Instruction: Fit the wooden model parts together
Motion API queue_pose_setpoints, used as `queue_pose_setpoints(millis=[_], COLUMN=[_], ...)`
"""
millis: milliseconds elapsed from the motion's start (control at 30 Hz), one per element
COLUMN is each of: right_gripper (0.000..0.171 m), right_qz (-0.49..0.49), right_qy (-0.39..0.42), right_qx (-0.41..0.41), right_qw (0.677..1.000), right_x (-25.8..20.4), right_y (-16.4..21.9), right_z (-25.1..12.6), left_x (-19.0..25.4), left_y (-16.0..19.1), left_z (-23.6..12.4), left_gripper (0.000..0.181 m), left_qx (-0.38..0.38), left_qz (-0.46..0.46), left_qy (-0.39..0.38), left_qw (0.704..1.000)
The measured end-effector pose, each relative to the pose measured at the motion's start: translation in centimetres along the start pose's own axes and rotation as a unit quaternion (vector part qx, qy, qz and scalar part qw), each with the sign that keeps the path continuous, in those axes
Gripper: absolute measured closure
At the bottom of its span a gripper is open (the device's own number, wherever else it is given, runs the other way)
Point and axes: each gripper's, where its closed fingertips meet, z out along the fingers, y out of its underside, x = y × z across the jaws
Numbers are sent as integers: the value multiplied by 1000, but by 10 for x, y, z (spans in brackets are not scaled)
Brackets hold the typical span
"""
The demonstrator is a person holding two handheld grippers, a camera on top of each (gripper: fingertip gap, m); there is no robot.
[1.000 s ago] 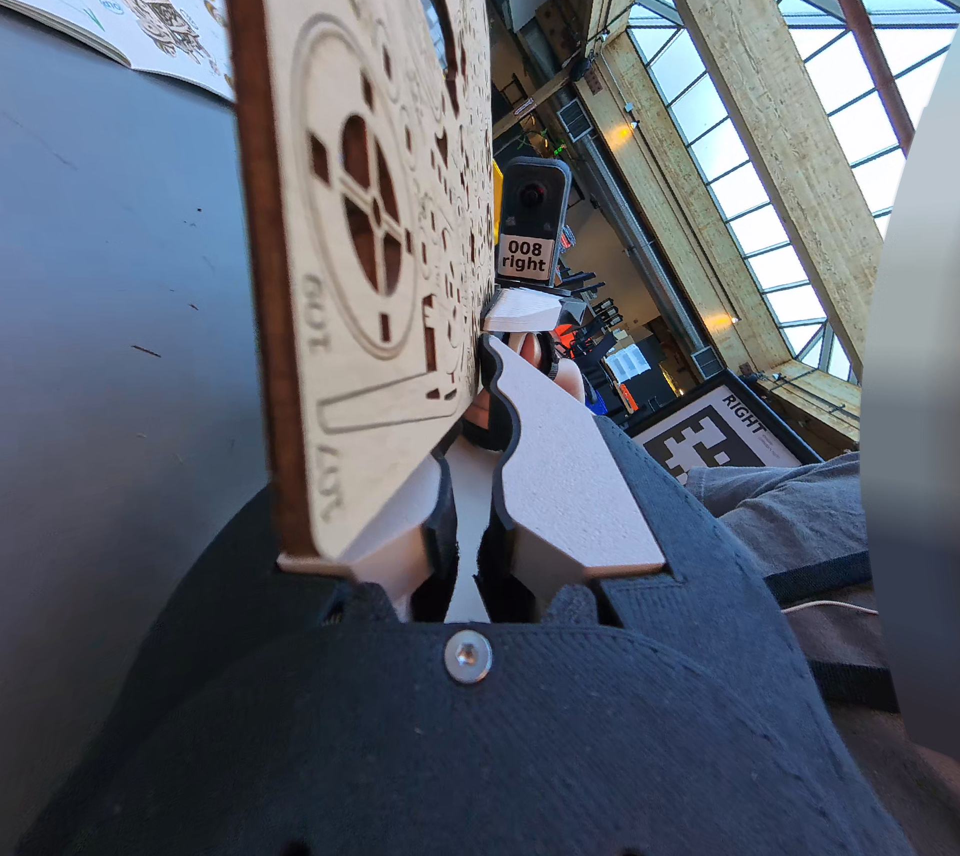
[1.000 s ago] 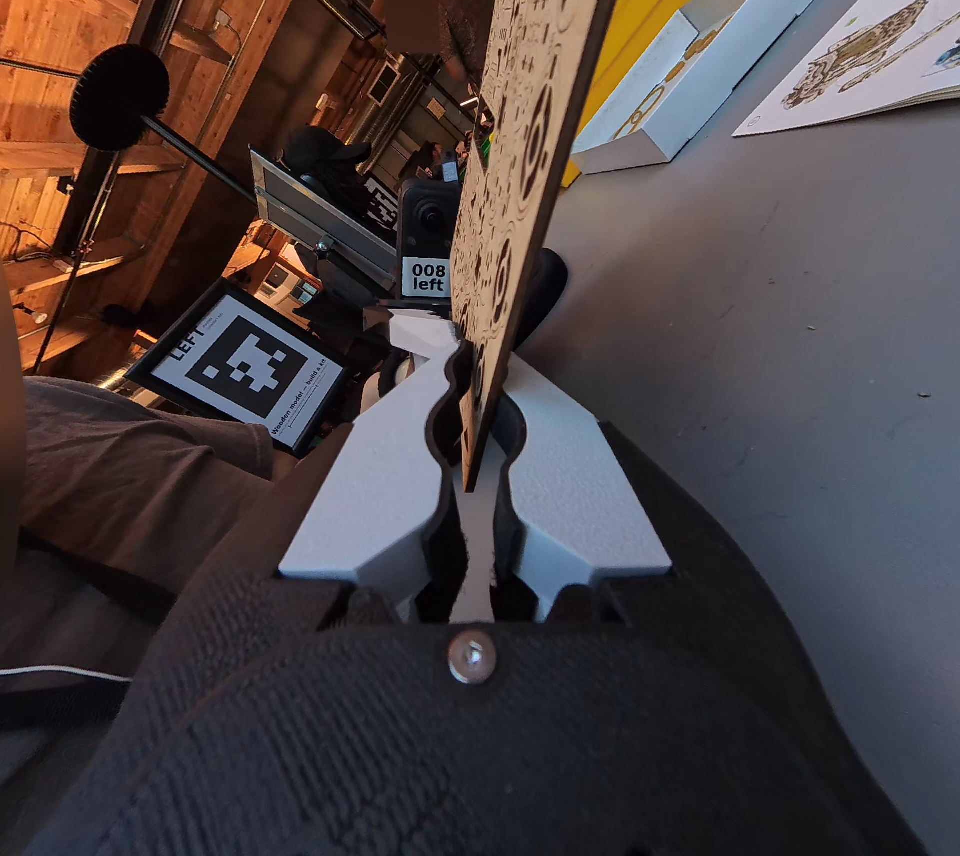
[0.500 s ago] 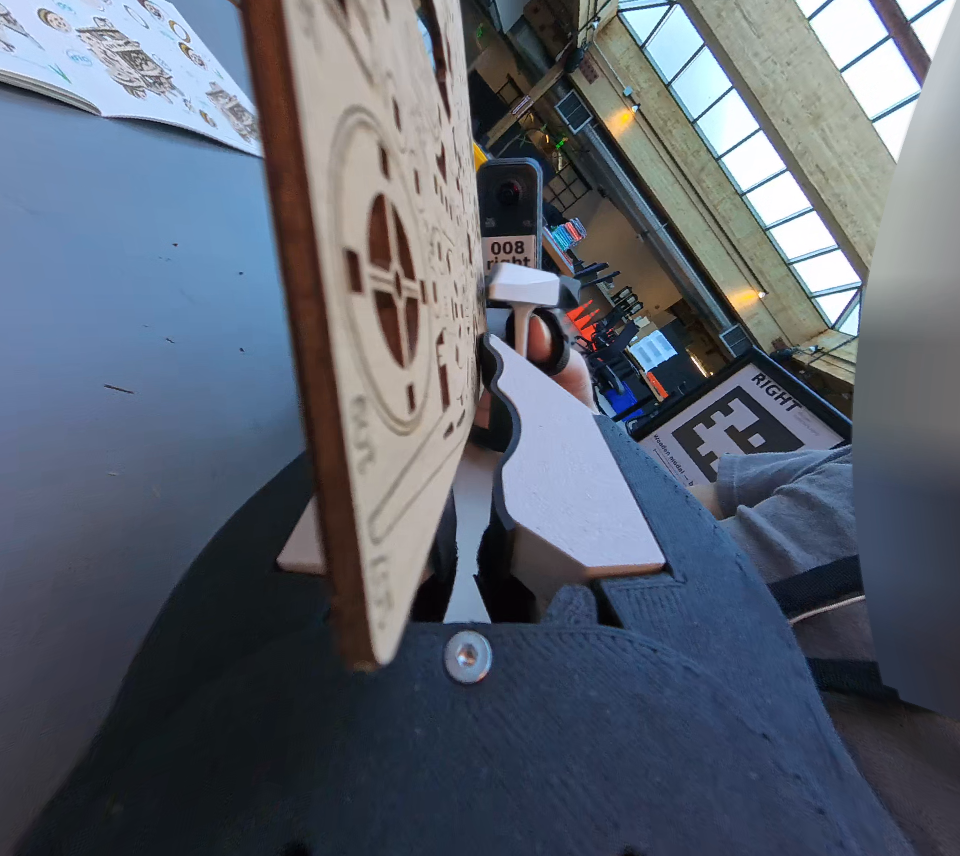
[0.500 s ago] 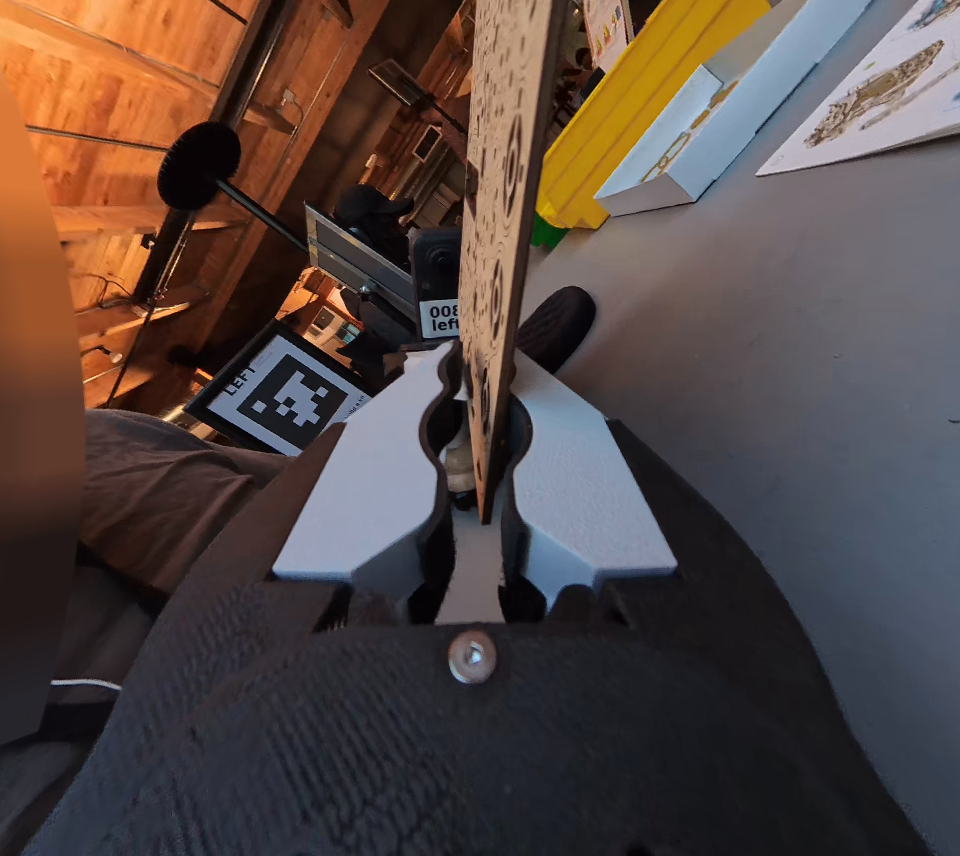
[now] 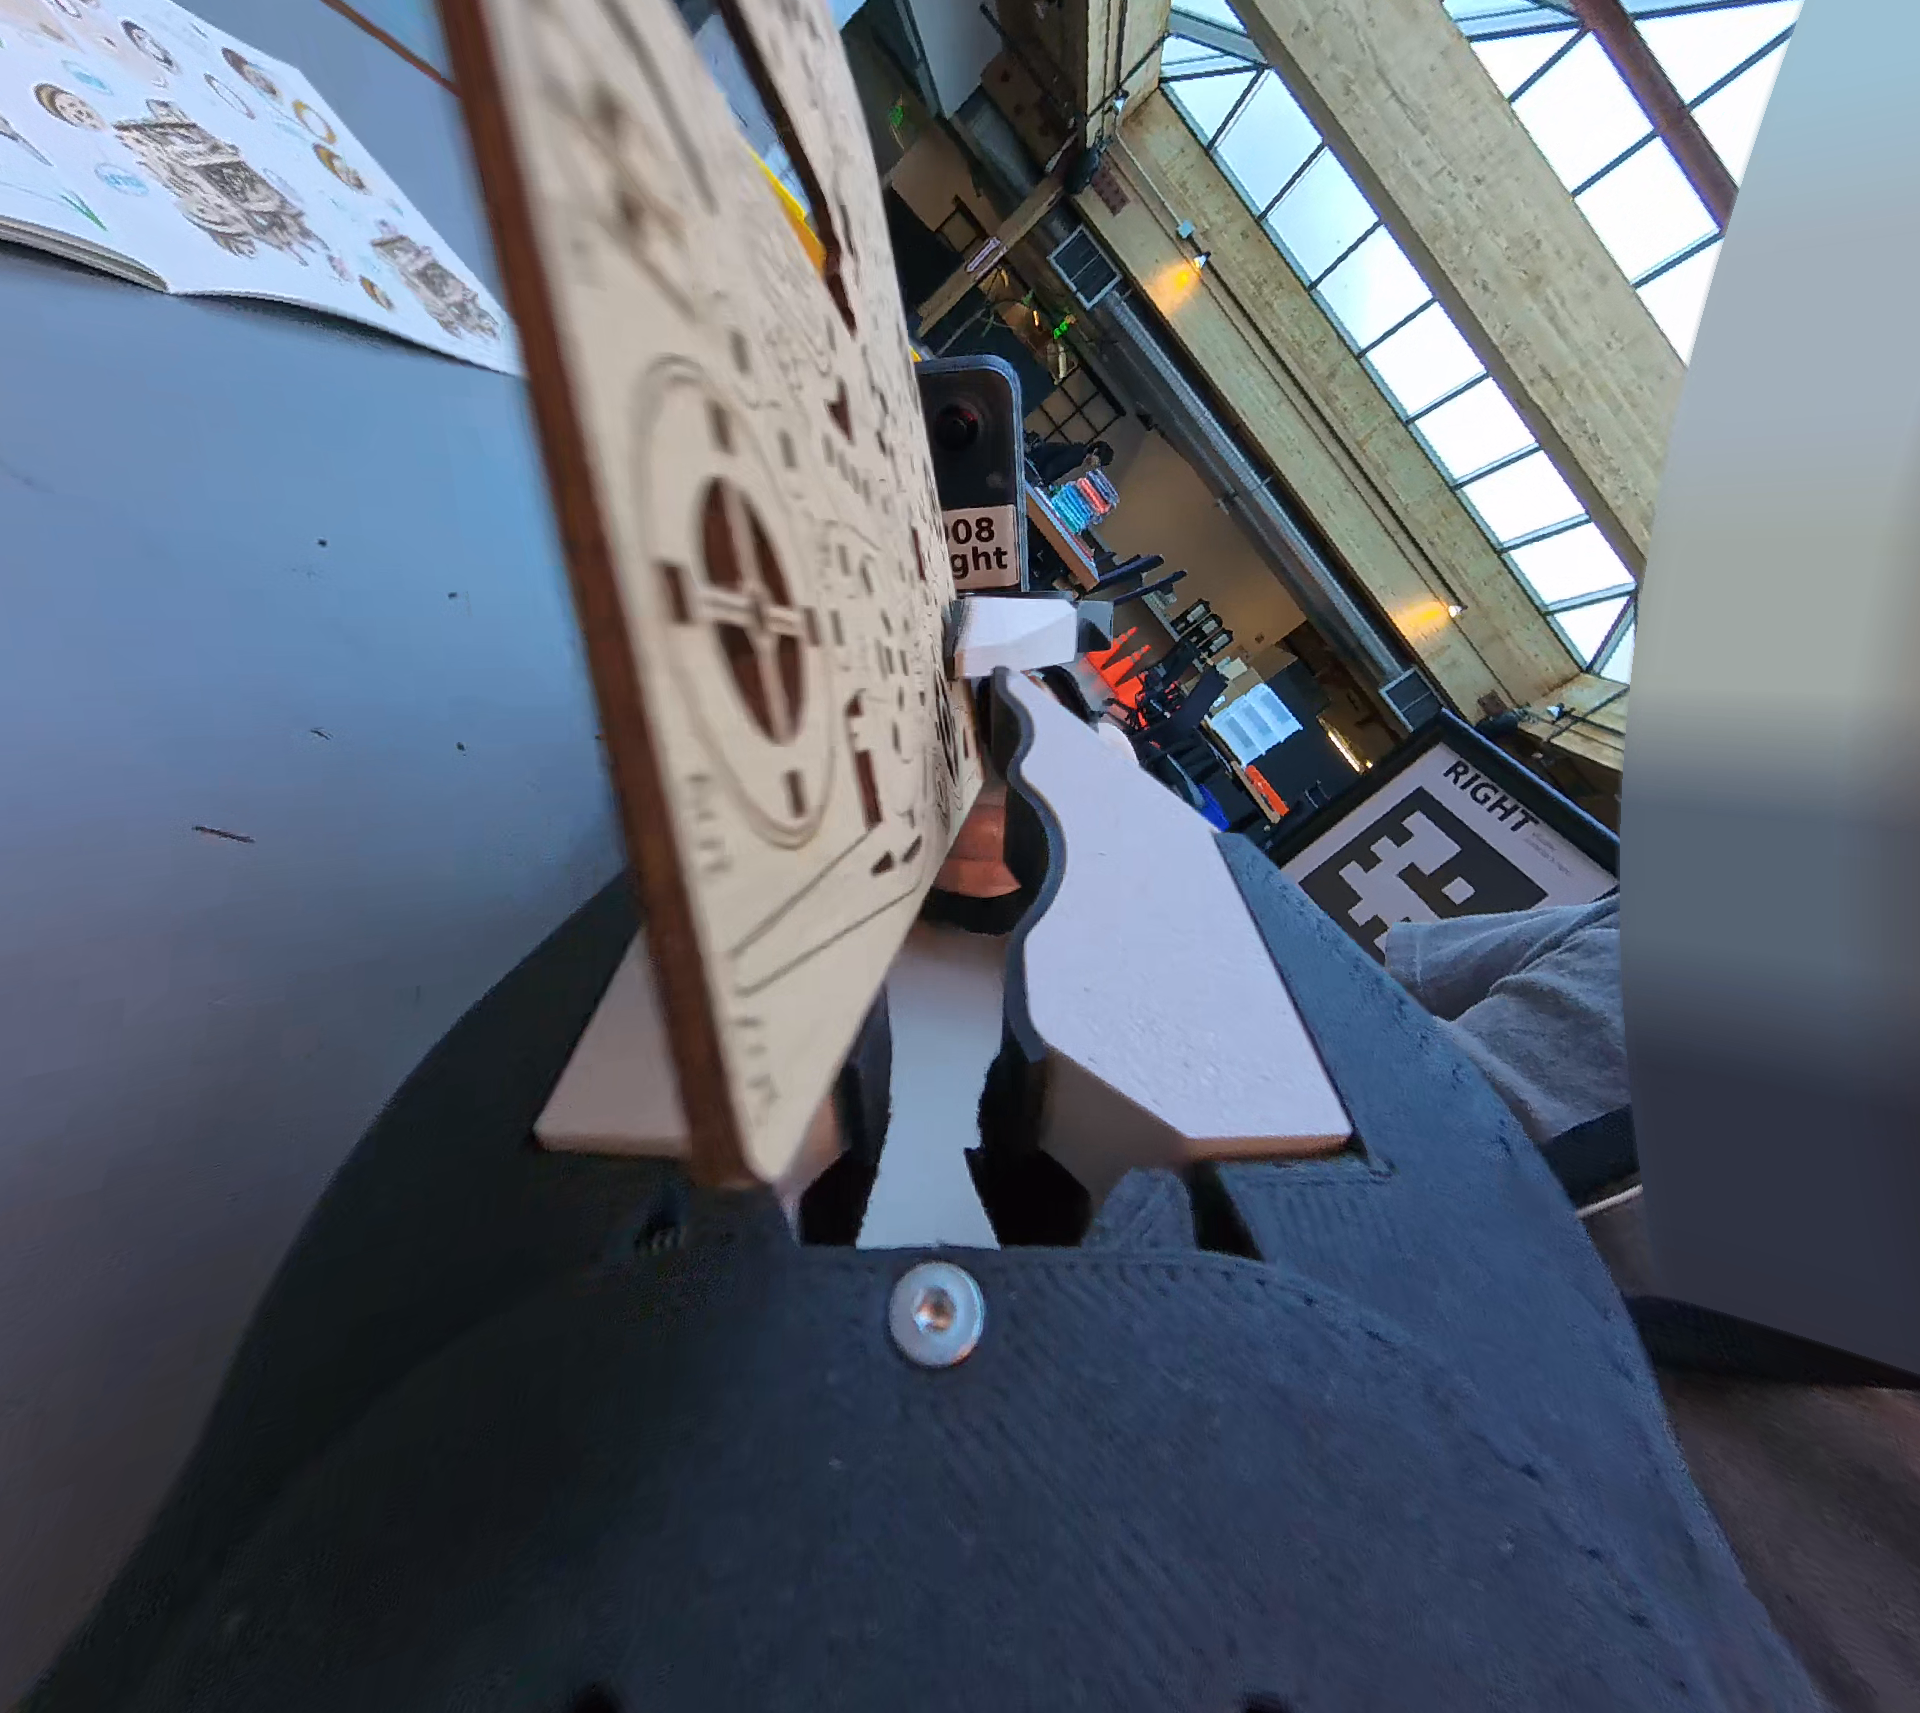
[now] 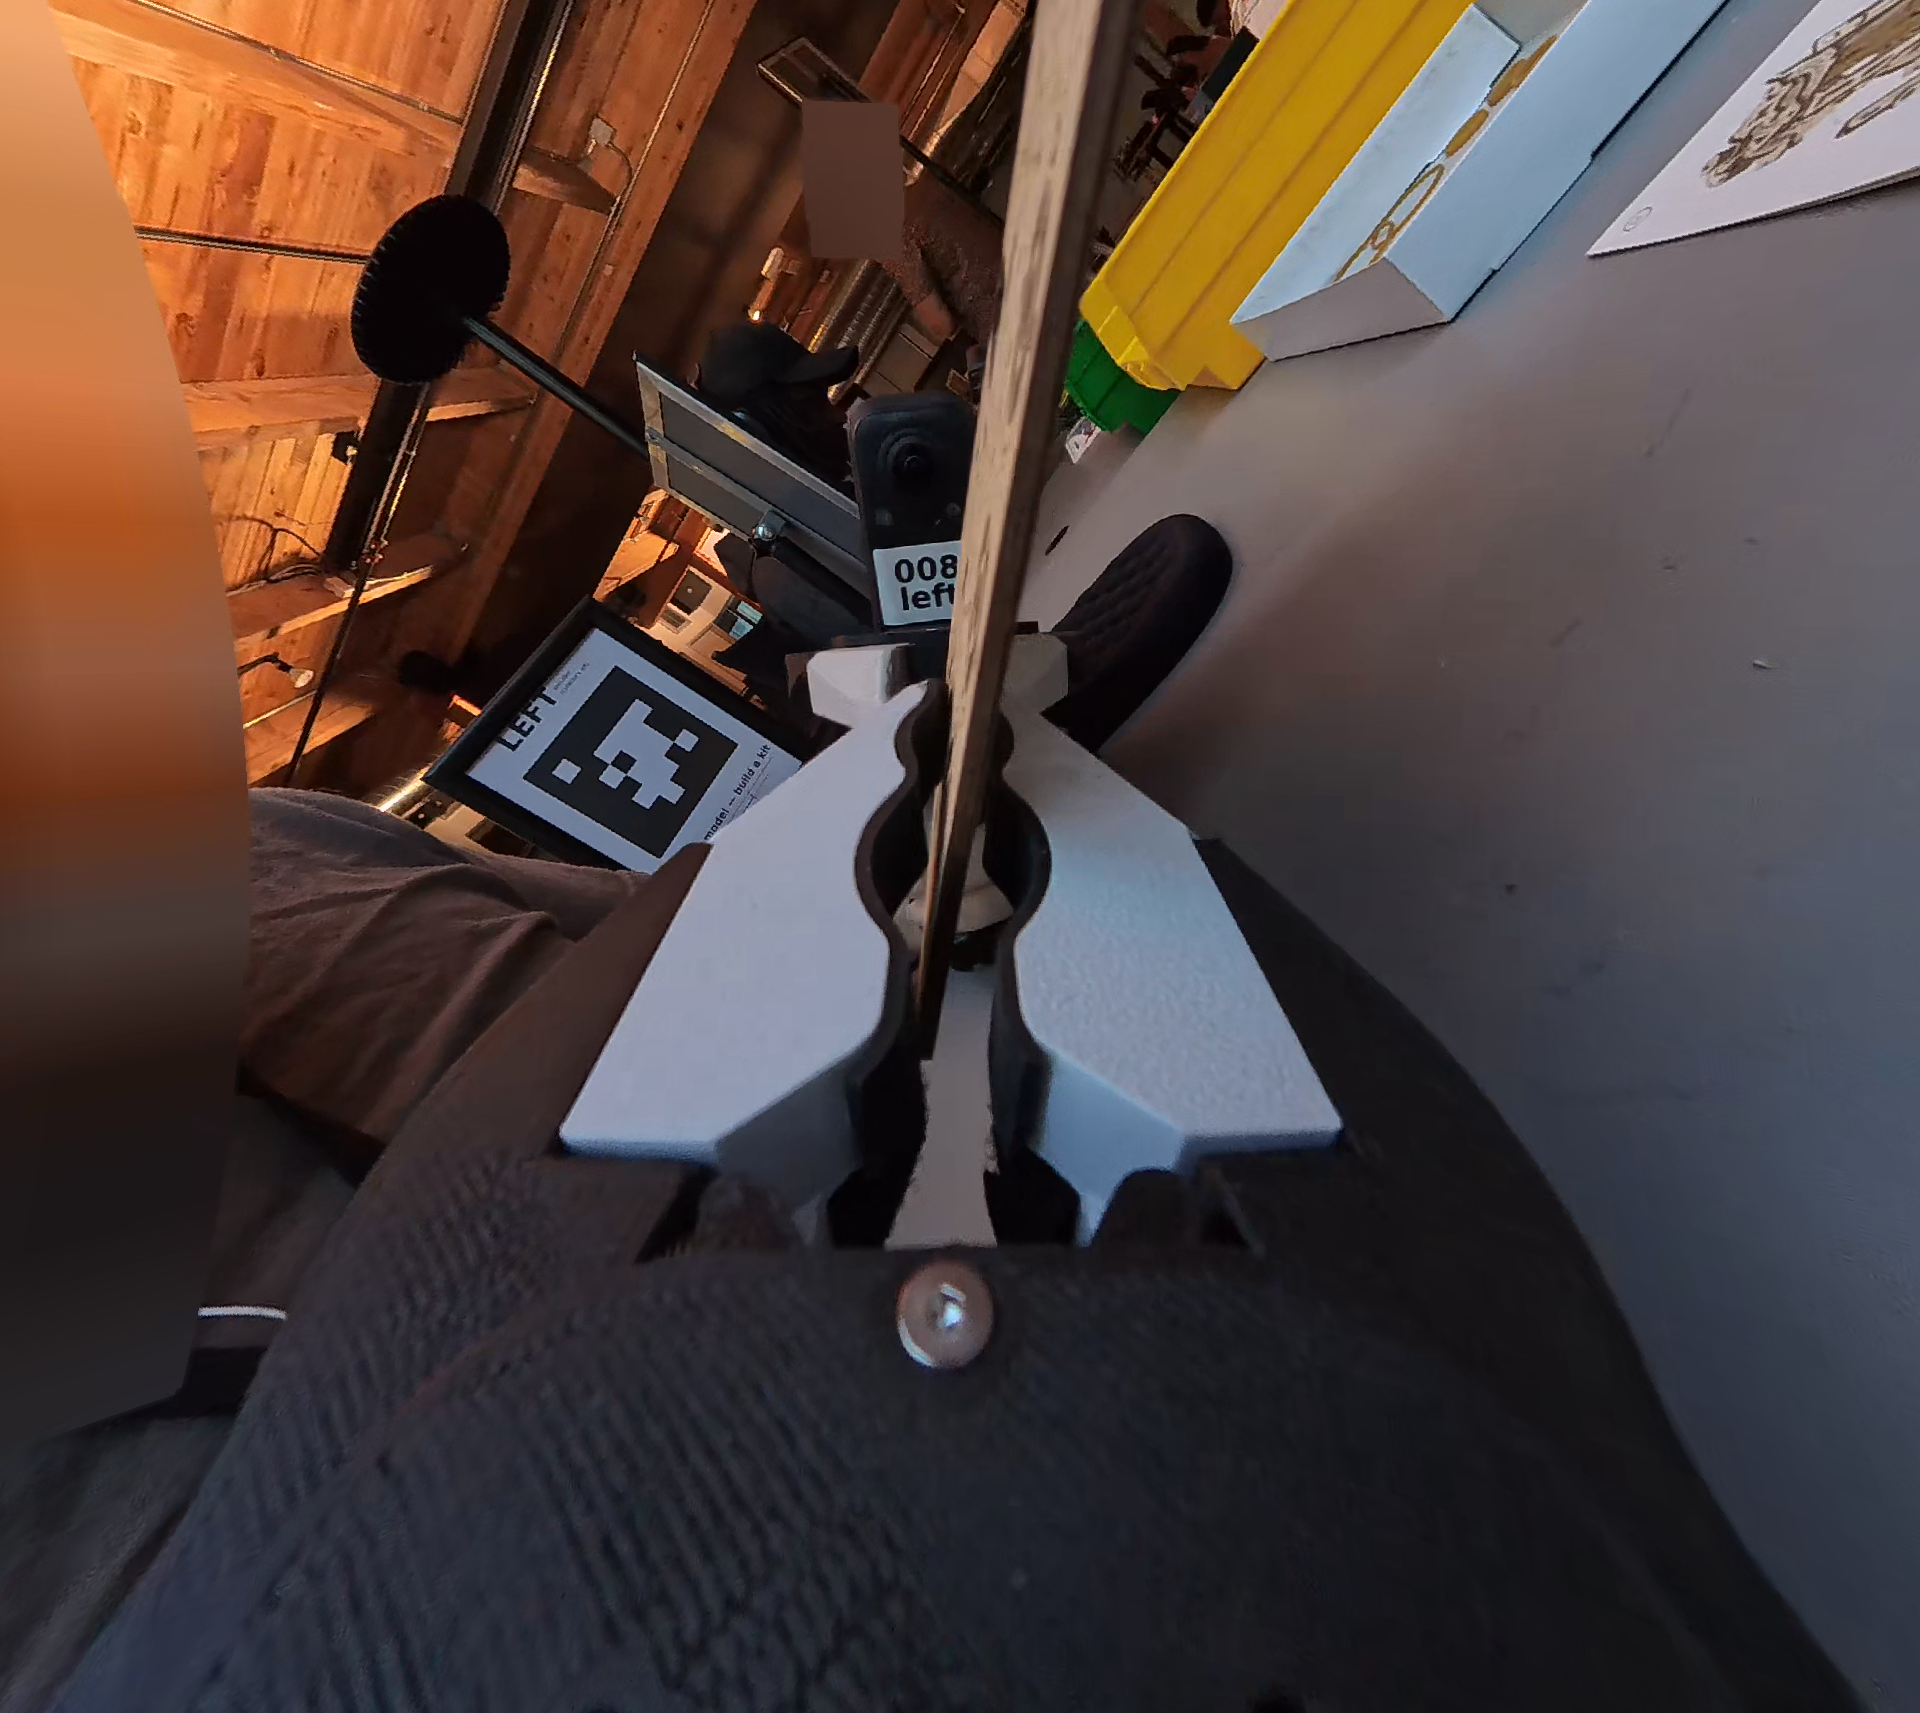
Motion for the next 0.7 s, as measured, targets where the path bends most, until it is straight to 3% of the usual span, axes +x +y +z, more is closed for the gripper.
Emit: queue_pose_setpoints(millis=[233,700], right_gripper=[169,170], right_qz=[9,18], right_qy=[-17,-14], right_qx=[-5,-4], right_qw=[1000,1000], right_x=[-4,-1], right_y=[1,1], right_z=[0,-1], left_x=[1,1], left_y=[-2,-6], left_z=[-2,-3], left_gripper=[181,181], left_qx=[5,19], left_qz=[-17,-5], left_qy=[12,5], left_qw=[1000,1000])
